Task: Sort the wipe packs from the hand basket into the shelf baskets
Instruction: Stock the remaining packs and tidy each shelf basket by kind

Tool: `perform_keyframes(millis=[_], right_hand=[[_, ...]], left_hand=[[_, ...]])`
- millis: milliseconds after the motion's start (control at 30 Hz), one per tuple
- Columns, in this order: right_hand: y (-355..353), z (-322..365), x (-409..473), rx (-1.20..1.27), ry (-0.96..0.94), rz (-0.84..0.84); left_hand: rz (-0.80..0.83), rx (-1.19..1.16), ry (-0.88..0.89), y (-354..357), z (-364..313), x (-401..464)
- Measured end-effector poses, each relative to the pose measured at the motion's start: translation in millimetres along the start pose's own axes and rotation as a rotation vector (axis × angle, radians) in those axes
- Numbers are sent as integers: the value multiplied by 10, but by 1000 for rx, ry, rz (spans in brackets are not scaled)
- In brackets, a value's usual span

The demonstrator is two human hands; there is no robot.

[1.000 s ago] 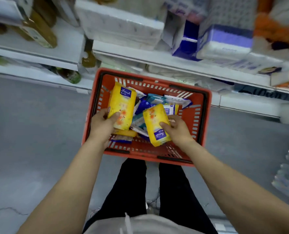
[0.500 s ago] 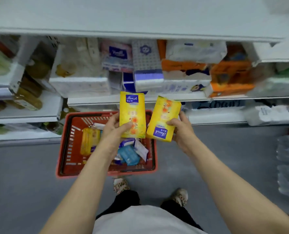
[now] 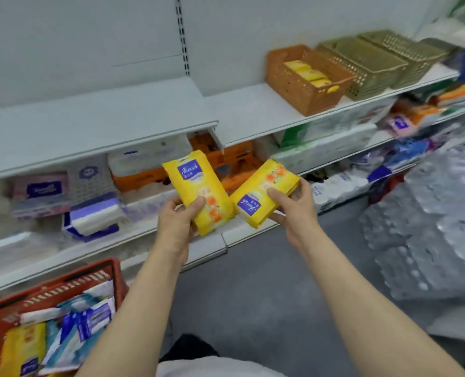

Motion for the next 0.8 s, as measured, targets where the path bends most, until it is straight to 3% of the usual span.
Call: perform_keyframes(millis=[233, 367, 567, 800], right_hand=[[-924, 883, 519, -15, -91, -309], [-1361, 1419, 1061, -17, -128, -378], [-1759, 2260, 2075, -4, -158, -259], [-1854, 2773, 3299, -132, -167, -112]], left_hand=[[120, 55, 96, 1133, -231, 804], [163, 85, 125, 1718, -338, 1502], [154, 96, 178, 2523, -604, 2704], [50, 31, 203, 2850, -976, 3752]])
Point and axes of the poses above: each hand's wrist, its own x-axis towards the middle knuckle, its own y-axis out of the palm, z = x × y, the point moved 6 cm from there along x, towards the middle knuckle, and after that the axes turned 13 degrees about z, right-handed, at the moved point
